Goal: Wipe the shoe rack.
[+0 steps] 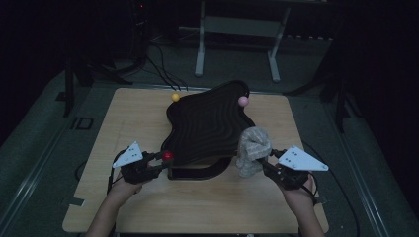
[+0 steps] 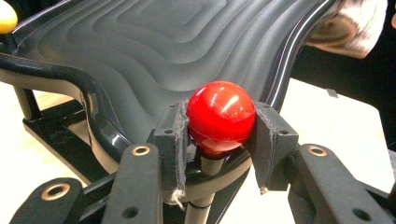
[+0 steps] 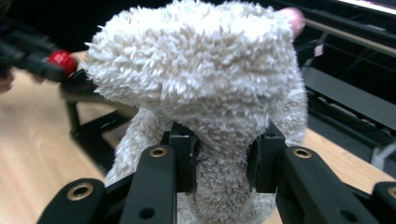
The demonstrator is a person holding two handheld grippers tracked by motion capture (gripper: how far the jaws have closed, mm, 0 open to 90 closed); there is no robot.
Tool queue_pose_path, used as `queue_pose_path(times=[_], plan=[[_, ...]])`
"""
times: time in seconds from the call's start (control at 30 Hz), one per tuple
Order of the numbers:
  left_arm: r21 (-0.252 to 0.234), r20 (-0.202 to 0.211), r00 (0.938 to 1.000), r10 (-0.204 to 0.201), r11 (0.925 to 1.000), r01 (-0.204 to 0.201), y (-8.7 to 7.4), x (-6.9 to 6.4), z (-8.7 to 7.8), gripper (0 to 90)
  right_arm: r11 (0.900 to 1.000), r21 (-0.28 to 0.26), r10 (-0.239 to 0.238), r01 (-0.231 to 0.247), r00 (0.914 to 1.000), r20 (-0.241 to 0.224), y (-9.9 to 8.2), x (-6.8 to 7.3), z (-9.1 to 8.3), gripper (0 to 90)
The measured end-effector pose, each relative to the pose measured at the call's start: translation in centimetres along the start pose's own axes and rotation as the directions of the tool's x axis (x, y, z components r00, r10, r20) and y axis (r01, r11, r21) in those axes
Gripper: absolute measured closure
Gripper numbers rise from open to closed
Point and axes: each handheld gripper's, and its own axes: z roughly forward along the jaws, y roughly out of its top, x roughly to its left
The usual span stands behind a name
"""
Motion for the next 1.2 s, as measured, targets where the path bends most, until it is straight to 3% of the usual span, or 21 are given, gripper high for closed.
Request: queue_pose_path(times=[0.07,0.1,0.17,0.3,0.37,0.47,0.57,0.7,0.77,0.87,1.07,1.2], plan=[[-0.001,0.007,1.0000,-0.001,1.0000,0.001,0.0,0.1,0.0,59.3,0.9997,0.021,0.013,-0.012,0.9977,-0.066,-0.4,0.3,0.1,68.2],[0.001,0.007,1.0000,0.000,1.0000,0.000,0.0,0.1,0.0,59.2,0.9994,0.032,-0.011,0.014,0.9964,-0.084,-0.5,0.5,0.2,68.1],[0.000,0.006,1.0000,-0.002,1.0000,0.002,0.0,0.1,0.0,59.3,0.9986,0.032,-0.040,0.042,0.9971,-0.064,-0.2,0.7,0.0,67.9],[0.004,0.009,1.0000,-0.001,1.0000,0.001,0.0,0.1,0.0,59.3,0.9999,-0.013,-0.004,0.004,1.0000,-0.004,0.2,-0.1,-0.4,67.9],[0.000,0.011,0.9999,-0.003,1.0000,0.003,0.0,0.1,0.0,59.3,0.9999,0.001,0.013,-0.013,0.9995,-0.029,-0.4,0.2,0.1,68.5],[0.004,0.012,0.9999,-0.001,1.0000,0.001,0.0,0.1,0.0,59.3,0.9987,0.043,-0.023,0.027,0.9945,-0.102,-1.2,1.7,1.0,68.6],[0.001,0.010,0.9999,-0.006,1.0000,0.006,0.0,0.1,0.0,59.3,0.9973,0.037,-0.060,0.064,0.9938,-0.094,-0.5,2.3,1.0,68.5],[0.005,0.011,0.9999,-0.006,1.0000,0.006,0.0,0.1,0.0,59.3,0.9987,-0.006,-0.051,0.051,0.9971,-0.056,0.3,1.9,0.8,68.7],[0.005,0.014,0.9999,-0.005,1.0000,0.005,0.0,0.1,0.1,59.3,0.9991,0.006,-0.042,0.042,0.9970,-0.065,-0.3,2.3,1.4,69.2],[0.007,0.012,0.9999,-0.005,1.0000,0.005,0.0,0.1,0.0,59.3,0.9966,0.049,-0.060,0.066,0.9924,-0.107,-1.1,3.2,2.5,69.1],[0.008,0.011,0.9999,-0.006,0.9999,0.006,0.0,0.1,0.0,59.3,0.9980,-0.002,-0.062,0.062,0.9931,-0.099,0.3,3.0,2.1,68.8],[0.012,0.010,1.0000,-0.001,0.9999,0.001,0.1,0.1,0.1,59.3,0.9974,0.027,-0.063,0.067,0.9913,-0.116,-0.8,3.7,3.3,68.9]])
